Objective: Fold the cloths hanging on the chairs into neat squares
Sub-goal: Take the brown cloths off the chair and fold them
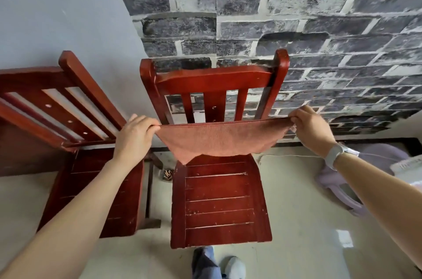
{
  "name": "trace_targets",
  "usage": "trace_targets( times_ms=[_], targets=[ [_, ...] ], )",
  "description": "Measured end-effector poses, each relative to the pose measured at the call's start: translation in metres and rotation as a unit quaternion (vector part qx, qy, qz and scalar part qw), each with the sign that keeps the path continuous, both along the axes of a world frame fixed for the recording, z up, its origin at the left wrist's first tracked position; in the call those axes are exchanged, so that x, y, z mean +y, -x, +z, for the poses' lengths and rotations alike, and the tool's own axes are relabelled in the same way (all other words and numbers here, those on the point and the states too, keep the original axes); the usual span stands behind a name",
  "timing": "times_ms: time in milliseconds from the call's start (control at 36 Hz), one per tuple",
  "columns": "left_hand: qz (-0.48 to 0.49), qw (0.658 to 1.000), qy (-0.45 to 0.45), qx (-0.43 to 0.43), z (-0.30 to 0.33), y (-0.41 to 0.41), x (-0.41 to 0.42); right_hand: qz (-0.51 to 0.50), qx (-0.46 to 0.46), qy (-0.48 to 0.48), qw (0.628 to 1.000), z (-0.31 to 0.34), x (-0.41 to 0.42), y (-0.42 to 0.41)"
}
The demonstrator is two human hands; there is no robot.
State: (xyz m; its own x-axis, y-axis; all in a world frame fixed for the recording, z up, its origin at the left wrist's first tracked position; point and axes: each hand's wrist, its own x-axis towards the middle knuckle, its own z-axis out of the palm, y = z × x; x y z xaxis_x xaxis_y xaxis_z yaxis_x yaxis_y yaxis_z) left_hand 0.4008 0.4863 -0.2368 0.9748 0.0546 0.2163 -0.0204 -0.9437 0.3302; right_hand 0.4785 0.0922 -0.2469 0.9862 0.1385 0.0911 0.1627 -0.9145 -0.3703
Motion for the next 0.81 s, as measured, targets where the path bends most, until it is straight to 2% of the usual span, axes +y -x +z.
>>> trace_targets(
  times_ms=[222,500,806],
  targets=[
    [0.02,1.0,0.006,0.014,-0.011,-0.022,0.006,-0.011,-0.001,-0.012,1.0,-0.007,0.014,-0.019],
    [0.022,1.0,0.001,-0.01,-0.013,-0.033,0.016,-0.024,-0.018,-0.042,0.999,-0.001,0.022,-0.031],
    [-0.006,1.0,0.002,-0.009,-0.052,0.037,0.013,0.016,-0.03,-0.088,0.996,-0.037,0.004,0.038]
  ],
)
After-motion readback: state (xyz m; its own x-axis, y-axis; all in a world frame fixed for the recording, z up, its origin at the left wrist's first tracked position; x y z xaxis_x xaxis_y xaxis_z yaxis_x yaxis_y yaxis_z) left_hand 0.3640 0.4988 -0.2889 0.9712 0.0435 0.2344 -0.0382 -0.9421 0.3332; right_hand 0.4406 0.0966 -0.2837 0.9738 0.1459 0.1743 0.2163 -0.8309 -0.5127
